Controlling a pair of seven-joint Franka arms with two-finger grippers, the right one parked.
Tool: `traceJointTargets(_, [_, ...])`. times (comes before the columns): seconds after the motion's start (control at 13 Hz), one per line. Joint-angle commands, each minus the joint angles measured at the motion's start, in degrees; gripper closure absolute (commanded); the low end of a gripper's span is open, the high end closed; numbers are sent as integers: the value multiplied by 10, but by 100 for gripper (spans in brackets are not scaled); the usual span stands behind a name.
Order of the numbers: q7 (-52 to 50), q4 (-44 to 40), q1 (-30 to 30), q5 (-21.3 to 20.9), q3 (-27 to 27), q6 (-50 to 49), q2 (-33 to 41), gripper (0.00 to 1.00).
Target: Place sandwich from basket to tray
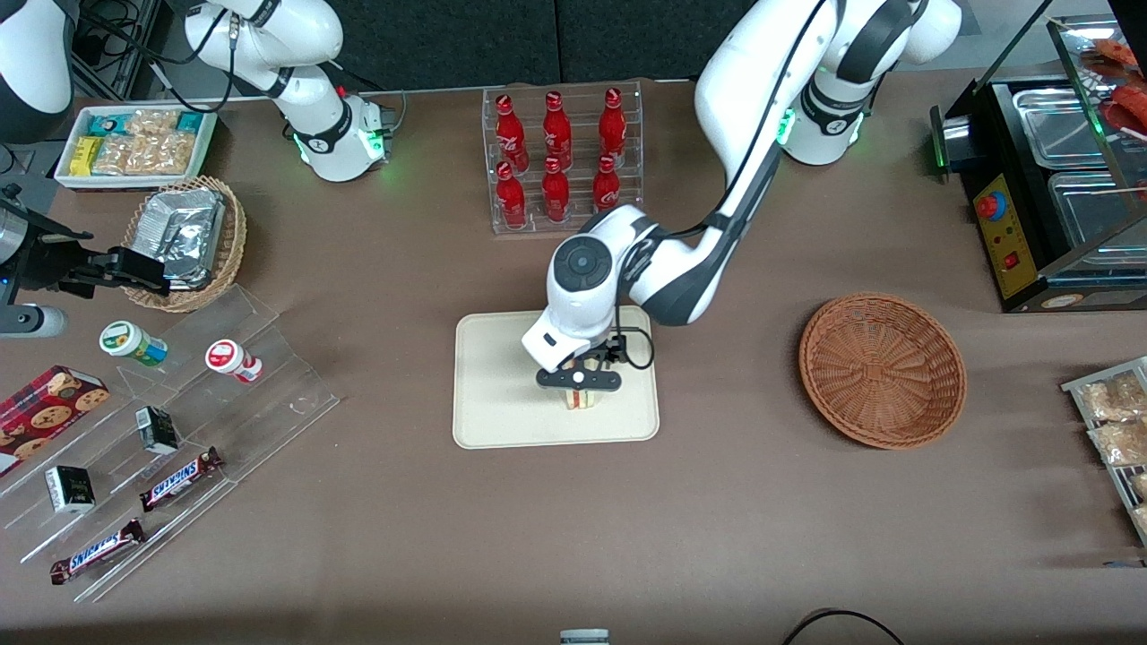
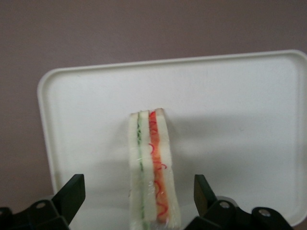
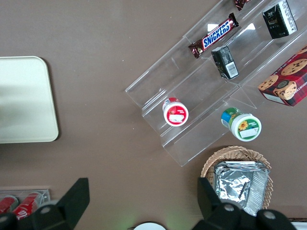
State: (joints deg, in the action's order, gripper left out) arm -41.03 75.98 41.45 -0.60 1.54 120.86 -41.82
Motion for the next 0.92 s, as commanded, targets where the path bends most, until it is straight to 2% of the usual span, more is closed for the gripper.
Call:
traceJointTargets(0.0, [-1, 44, -37, -2, 0, -62, 85, 0])
traceJointTargets(0.23, [32, 138, -92, 1, 2, -62, 186, 0])
traceJointTargets(0.62, [240, 337, -216, 66, 1, -63, 368, 0])
traceJointTargets(0.85, [321, 399, -297, 68, 0, -111, 454, 0])
